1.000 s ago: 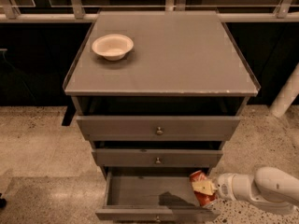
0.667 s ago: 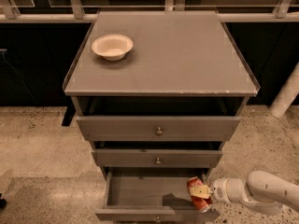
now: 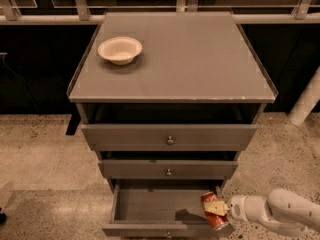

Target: Place coke can into bottom drawer

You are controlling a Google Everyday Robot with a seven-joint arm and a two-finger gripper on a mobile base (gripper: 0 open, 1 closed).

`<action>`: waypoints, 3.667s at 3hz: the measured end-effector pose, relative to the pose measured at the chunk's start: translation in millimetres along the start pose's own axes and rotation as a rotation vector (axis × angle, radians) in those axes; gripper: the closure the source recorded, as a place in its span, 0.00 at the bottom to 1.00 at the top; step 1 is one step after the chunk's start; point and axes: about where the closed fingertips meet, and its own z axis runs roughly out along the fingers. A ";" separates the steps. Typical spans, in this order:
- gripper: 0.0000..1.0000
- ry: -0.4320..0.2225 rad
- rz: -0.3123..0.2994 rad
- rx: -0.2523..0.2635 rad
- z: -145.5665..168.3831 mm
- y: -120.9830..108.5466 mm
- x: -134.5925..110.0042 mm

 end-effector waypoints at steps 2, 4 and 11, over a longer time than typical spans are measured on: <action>1.00 0.001 0.032 -0.026 57.3 -40.9 10.7; 1.00 -0.037 0.003 -0.033 118.3 -67.9 -1.6; 1.00 0.022 0.070 0.087 199.5 -138.0 19.2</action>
Offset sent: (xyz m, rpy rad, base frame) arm 0.0476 0.0118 -0.1213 0.0566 0.0461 0.0044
